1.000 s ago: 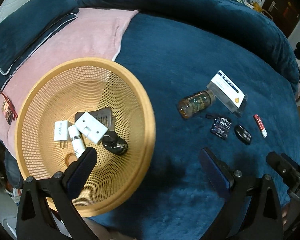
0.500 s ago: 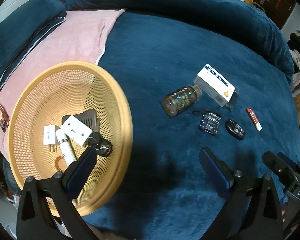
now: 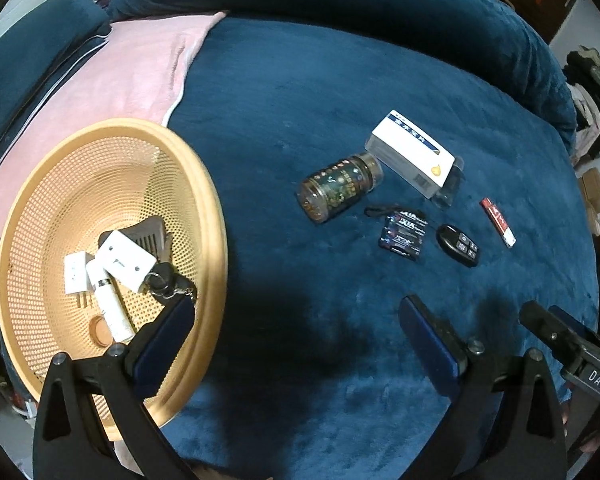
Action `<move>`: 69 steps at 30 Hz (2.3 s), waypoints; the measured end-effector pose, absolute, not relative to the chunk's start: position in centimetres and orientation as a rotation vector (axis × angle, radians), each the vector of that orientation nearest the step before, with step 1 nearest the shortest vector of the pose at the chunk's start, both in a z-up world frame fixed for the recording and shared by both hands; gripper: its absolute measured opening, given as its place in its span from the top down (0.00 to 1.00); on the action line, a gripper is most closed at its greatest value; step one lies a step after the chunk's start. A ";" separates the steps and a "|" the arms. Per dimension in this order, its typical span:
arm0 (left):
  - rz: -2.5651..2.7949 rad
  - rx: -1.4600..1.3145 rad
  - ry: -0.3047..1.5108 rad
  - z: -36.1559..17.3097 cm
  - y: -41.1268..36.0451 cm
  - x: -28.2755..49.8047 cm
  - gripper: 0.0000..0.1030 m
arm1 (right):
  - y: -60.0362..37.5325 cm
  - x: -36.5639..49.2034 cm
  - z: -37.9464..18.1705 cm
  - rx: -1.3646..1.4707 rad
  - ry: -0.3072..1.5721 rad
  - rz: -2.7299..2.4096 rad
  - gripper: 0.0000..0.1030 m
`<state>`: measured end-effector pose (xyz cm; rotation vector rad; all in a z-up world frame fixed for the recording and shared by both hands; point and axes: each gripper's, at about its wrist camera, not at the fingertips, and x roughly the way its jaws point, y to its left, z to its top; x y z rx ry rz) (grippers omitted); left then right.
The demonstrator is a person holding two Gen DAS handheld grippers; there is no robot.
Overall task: Organize rigid objects
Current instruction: 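Move left tool toward green pill bottle while right tool approaches red lighter, then close left tool on green pill bottle while right tool grasps red lighter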
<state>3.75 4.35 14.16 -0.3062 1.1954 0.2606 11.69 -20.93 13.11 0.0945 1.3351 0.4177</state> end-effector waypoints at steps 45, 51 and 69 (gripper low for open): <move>0.079 -0.170 1.307 5.6 4.2 17.2 0.11 | -21.5 21.3 4.9 -0.004 1.384 0.354 0.77; 0.081 -0.211 1.329 4.0 4.3 17.8 0.26 | -21.4 21.9 3.6 0.011 1.398 0.315 0.76; 0.145 -0.303 1.324 4.0 1.0 9.3 0.26 | -21.8 12.8 6.1 0.015 1.410 0.433 0.77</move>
